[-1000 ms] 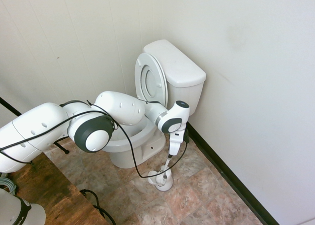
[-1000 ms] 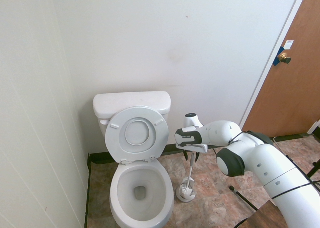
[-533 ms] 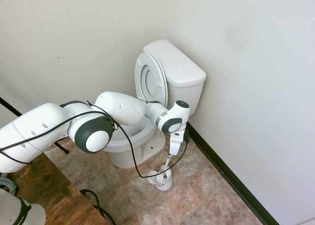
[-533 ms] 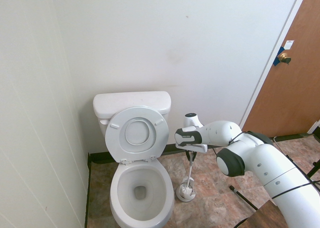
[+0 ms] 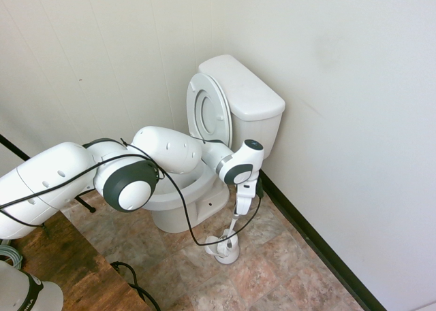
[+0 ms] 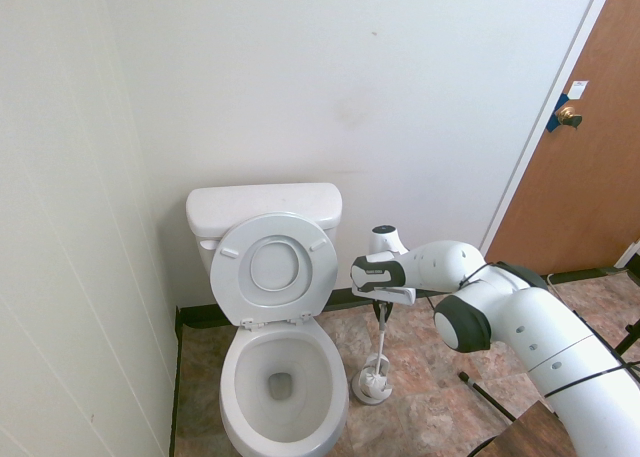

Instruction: Clean the toilet

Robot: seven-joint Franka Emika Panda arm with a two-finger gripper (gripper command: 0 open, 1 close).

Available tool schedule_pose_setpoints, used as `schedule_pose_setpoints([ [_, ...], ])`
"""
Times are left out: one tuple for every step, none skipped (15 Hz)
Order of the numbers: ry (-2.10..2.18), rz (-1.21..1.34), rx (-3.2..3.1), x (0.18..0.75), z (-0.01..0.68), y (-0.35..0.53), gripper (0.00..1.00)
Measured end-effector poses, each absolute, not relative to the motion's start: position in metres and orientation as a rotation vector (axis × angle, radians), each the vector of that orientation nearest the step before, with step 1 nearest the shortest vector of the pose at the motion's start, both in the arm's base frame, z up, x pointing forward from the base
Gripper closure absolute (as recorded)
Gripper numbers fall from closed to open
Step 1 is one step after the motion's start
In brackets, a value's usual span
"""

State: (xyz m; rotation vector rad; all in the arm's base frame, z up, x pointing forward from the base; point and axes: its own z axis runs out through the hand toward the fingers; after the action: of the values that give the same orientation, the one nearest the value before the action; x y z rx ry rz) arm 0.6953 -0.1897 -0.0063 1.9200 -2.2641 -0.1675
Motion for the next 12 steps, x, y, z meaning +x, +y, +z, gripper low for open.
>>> schedule_pose_setpoints([
  [-2.260, -0.171, 1.936, 0.691, -0.007, -0.188, 1.00],
  [-2.253, -0.171, 1.951, 0.687, -0.007, -0.184, 1.00],
  [-2.247, -0.173, 1.963, 0.682, -0.006, -0.180, 1.00],
  [-2.242, -0.170, 1.973, 0.677, -0.005, -0.177, 1.00],
  [-2.236, -0.164, 1.984, 0.672, -0.004, -0.173, 1.00],
  [-2.229, -0.159, 1.995, 0.667, -0.002, -0.170, 1.00],
  [-2.220, -0.155, 2.009, 0.662, 0.002, -0.167, 1.00],
  [-2.211, -0.151, 2.023, 0.658, 0.008, -0.164, 1.00],
  [-2.201, -0.149, 2.039, 0.653, 0.015, -0.162, 1.00],
  [-2.187, -0.152, 2.056, 0.648, 0.023, -0.160, 1.00],
  [-2.171, -0.154, 2.077, 0.644, 0.034, -0.159, 1.00],
  [-2.153, -0.157, 2.098, 0.639, 0.046, -0.158, 1.00],
])
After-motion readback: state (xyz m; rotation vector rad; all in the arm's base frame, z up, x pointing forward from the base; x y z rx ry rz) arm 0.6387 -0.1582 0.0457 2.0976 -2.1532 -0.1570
